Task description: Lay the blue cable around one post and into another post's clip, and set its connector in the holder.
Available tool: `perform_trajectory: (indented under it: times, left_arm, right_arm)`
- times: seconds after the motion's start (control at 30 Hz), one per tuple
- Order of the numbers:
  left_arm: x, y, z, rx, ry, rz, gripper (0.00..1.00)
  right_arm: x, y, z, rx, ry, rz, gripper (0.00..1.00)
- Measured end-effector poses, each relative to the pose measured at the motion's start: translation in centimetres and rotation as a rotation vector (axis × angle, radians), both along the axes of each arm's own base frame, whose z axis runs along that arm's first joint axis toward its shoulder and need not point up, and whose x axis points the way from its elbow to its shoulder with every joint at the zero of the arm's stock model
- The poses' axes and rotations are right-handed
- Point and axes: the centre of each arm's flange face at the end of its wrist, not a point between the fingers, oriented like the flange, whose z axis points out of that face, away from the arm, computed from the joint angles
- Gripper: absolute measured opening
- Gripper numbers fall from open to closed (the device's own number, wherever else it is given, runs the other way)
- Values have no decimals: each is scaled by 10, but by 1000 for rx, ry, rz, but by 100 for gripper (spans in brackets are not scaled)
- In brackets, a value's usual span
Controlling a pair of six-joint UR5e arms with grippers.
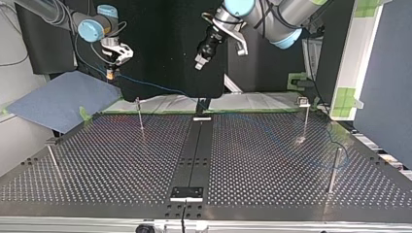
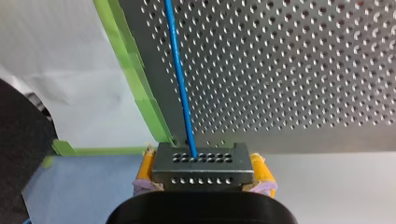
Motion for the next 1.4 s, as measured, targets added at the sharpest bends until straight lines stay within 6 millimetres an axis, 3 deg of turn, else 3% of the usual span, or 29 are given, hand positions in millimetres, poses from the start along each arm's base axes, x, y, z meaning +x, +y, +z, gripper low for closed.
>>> perform_trajectory:
  times: [0.27,0.77,1.03,1.4]
  left_arm:
    - [9,-2,-1,-1,-64,39,100]
    - [15,-15,-41,40,-104,72,100]
    - [35,-22,-61,28,-129,112,100]
    - [70,-52,-71,-3,-221,116,100]
  right_arm:
    - [2,-2,17,-17,33,4,0]
    - [20,6,22,-3,32,101,0]
    - [25,9,21,2,62,123,0]
    - [24,7,22,-20,118,133,0]
